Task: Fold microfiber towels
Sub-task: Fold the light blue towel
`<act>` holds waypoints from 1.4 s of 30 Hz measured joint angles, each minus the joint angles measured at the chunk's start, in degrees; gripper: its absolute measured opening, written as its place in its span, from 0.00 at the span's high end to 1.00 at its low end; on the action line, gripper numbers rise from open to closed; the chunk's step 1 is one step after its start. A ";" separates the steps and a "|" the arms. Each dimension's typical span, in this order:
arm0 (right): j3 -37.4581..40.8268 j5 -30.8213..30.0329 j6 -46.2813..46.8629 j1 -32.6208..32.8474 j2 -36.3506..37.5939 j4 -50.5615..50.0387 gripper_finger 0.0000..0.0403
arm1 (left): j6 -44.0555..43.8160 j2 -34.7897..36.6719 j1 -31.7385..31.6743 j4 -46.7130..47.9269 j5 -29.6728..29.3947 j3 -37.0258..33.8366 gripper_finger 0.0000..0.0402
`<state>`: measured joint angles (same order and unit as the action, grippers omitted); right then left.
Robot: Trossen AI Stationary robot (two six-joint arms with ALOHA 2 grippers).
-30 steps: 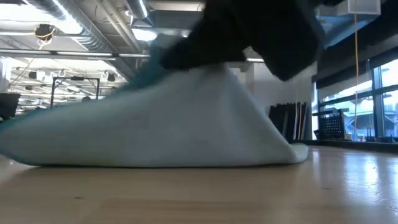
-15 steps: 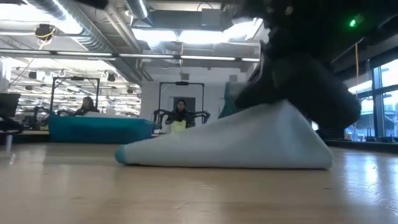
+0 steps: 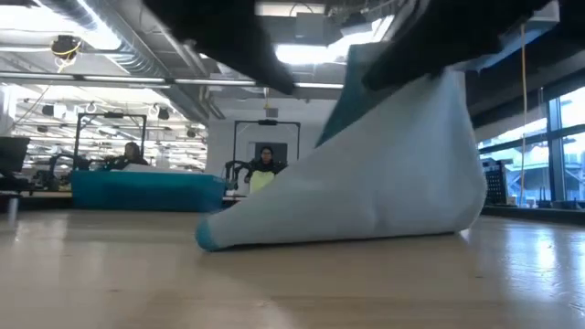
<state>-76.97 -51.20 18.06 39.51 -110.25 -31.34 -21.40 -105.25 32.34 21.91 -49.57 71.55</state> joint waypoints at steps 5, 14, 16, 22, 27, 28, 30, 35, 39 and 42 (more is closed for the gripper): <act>0.00 0.27 7.76 2.65 0.21 -7.05 0.97 | 11.83 0.00 -5.68 -7.88 19.73 0.00 0.61; 1.37 -1.80 13.26 5.09 0.23 -9.25 0.97 | 17.50 0.07 -15.32 -23.14 52.46 -6.19 0.61; 1.46 -1.58 13.35 5.13 0.21 -9.27 0.97 | 17.52 0.07 -18.06 -26.35 56.40 -7.99 0.61; 1.46 -1.70 13.17 5.06 0.21 -9.10 0.97 | 17.15 -0.12 -24.76 -34.58 69.55 -11.05 0.61; 1.46 -1.70 13.19 5.05 0.21 -9.11 0.97 | 17.75 -0.45 -26.12 -34.82 74.10 -11.66 0.59; 1.46 -1.68 13.26 5.05 0.21 -9.11 0.97 | 18.30 -0.45 -26.12 -34.66 74.13 -11.81 0.58; 1.46 -1.72 13.45 5.05 0.21 -9.07 0.97 | 19.50 -0.47 -25.73 -34.53 72.14 -11.98 0.55; 1.46 -2.01 13.41 5.05 0.21 -8.29 0.97 | 22.05 -0.50 -23.79 -34.71 60.68 -11.98 0.47; 1.46 -2.27 13.15 5.05 0.21 -7.94 0.97 | 21.40 -1.61 -23.03 -36.54 61.28 -11.92 0.42; 1.46 -2.28 12.96 5.05 0.21 -7.57 0.97 | 20.25 -2.83 -22.16 -38.94 62.67 -11.54 0.42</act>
<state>-75.50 -53.48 31.01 44.56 -110.04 -38.91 -1.15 -108.08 10.18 -17.03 13.10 60.01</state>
